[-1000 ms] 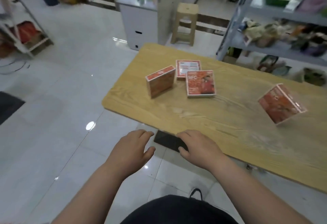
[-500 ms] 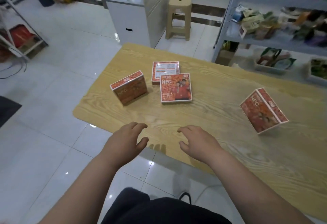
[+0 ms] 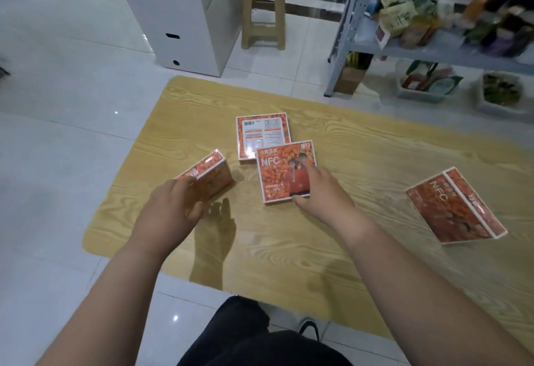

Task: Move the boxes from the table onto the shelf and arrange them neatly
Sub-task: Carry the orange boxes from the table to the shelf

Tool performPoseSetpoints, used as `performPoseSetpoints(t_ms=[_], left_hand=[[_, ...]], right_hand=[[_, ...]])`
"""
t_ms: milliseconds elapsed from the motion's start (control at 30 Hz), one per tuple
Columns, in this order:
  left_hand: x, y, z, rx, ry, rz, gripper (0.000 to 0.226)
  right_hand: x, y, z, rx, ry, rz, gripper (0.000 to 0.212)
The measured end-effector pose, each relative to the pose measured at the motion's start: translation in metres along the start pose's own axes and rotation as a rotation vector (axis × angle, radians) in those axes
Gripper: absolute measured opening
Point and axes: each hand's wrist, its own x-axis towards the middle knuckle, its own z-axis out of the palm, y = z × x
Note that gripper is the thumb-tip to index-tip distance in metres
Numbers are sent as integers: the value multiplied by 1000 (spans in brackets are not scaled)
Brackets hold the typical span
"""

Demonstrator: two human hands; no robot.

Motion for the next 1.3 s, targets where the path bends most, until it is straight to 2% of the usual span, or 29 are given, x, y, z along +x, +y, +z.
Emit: performPoseSetpoints(t_ms=[67, 167, 267, 367, 500, 633, 700, 767, 867, 1000, 1100, 1200, 1300], left_hand=[[27, -13, 4, 47, -1, 45, 61], [57, -30, 10, 118, -158, -35, 78], [73, -34, 16, 131, -348, -79, 71], [82, -34, 18, 132, -361, -28, 52], [83, -34, 17, 150, -374, -8, 55], [70, -29, 12, 31, -372, -58, 51], [54, -22, 7, -89, -303, -104, 44], [30, -11, 2, -243, -215, -207, 39], [-15, -6, -2, -529, -86, -400, 39], [-78, -14, -6, -852, 184, -597, 45], [-127, -23, -14, -996, 345, -723, 43], [-177, -34, -25, -1057, 430, -810, 32], [-226, -46, -36, -1126, 599, -930, 14]], right_hand=[[33, -5, 1, 116, 12, 147, 99], [74, -5, 8, 245, 13, 349, 119], [95, 3, 20, 354, -19, 432, 121], [103, 14, 31, 420, 27, 470, 105], [92, 26, 37, 465, 49, 471, 81], [62, 36, 40, 847, -12, 390, 48], [43, 41, 38, 1004, -45, 340, 37], [25, 44, 30, 1080, -51, 293, 37], [4, 38, 15, 1156, -127, 202, 49], [-4, 17, 7, 1106, -250, 45, 29], [-16, -15, 10, 1069, -354, -65, 26], [-31, -56, 19, 1038, -454, -138, 30], [-48, -106, 31, 974, -574, -206, 25]])
